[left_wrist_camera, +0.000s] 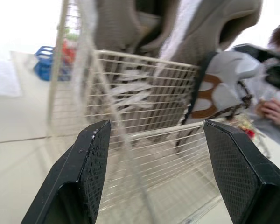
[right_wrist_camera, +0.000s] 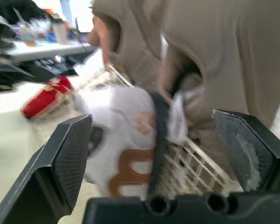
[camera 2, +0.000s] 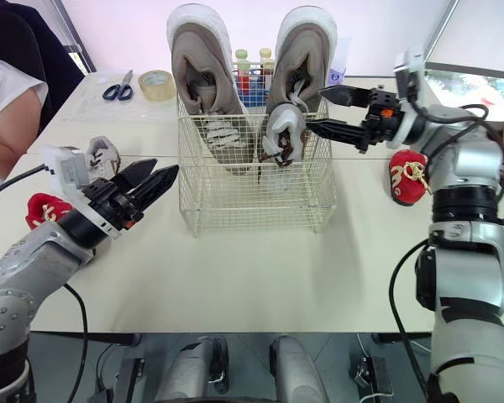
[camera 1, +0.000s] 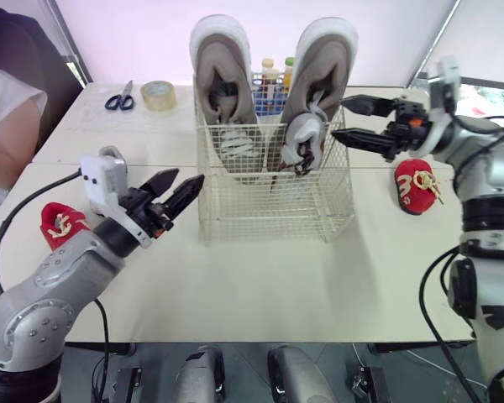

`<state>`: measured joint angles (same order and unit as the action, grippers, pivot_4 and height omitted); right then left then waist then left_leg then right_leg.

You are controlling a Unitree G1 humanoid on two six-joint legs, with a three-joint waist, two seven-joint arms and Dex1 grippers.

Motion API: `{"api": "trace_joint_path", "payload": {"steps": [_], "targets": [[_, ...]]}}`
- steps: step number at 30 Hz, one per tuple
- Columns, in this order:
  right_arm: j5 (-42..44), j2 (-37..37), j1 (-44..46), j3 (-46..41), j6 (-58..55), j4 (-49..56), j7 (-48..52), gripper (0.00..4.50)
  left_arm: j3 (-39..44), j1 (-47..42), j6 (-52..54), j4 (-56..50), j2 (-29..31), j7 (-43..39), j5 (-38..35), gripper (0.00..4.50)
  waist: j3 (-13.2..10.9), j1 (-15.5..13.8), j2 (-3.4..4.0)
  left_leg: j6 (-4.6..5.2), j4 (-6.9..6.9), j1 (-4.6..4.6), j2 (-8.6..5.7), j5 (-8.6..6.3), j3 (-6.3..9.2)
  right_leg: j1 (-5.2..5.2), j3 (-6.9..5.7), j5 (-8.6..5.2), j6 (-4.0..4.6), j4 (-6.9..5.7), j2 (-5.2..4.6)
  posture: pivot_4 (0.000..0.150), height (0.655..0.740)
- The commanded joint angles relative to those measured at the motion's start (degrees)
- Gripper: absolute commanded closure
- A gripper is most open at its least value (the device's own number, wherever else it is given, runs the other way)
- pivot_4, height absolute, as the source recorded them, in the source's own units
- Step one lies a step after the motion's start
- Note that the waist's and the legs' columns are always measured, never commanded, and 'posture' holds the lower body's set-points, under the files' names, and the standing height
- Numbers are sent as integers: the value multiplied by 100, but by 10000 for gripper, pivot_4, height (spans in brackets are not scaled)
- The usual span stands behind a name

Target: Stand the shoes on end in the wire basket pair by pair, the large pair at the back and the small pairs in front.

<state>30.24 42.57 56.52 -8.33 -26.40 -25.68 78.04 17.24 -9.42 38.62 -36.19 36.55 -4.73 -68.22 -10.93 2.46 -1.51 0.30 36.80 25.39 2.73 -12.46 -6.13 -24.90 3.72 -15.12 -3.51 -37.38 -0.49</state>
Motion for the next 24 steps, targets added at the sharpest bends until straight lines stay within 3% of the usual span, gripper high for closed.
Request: {"api": "trace_joint_path", "payload": {"steps": [1, 3, 6, 10, 14, 18, 24], "targets": [[633, 314, -339, -396, -870, 1209, -153, 420, 457, -8, -6, 180, 237, -154, -71, 12941, 0, -1, 0, -1, -2, 0, 0, -1, 0, 0, -10, 0, 1, 2, -8, 1500, 7400], [904, 419, -423, -607, -1175, 1554, -291, 91, 796, -151, -10, 500, 383, -73, -133, 10418, 0, 6, 0, -1, -4, 0, 0, -1, -1, 0, -50, 0, 1, 5, -36, 1500, 7400], [1281, 547, -431, -791, -1575, 1966, -378, 0, 1158, -421, 80, 1031, 696, 93, -13, 151, 0, 6, 1, -1, -4, -1, 4, -1, -4, -6, -104, 6, 13, 6, -68, 1500, 7400], [1883, 704, -429, -490, -2545, 3122, -622, 0, 1103, -929, 646, 2472, 1844, 369, 1079, 151, 0, 17, 1, -2, -7, -1, 7, -1, -4, -16, -148, 8, 17, 1, -95, 1500, 7400], [1784, 885, -837, 150, -2554, 4105, -427, 0, 468, -1376, 1112, 3641, 2508, -155, 1827, 151, 3, 10, 2, -3, -40, -3, 5, 0, -26, -34, -170, 11, 22, 17, -127, 1500, 7400], [1285, 876, -1115, 581, -2040, 4146, -410, 0, -337, -2265, 1254, 5015, 2621, -734, 2723, 151, 4, -42, -2, -6, -55, 12, -4, 1, -33, -51, -292, 11, 22, 28, -215, 1500, 7400], [1042, 867, -1373, 783, -1789, 4190, -458, 0, -1108, -3549, 602, 7058, 2256, -1541, 3976, 151, 5, -43, -5, -5, -62, 24, -13, 2, -36, -55, -327, 13, 20, 36, -244, 1500, 7400]]}}
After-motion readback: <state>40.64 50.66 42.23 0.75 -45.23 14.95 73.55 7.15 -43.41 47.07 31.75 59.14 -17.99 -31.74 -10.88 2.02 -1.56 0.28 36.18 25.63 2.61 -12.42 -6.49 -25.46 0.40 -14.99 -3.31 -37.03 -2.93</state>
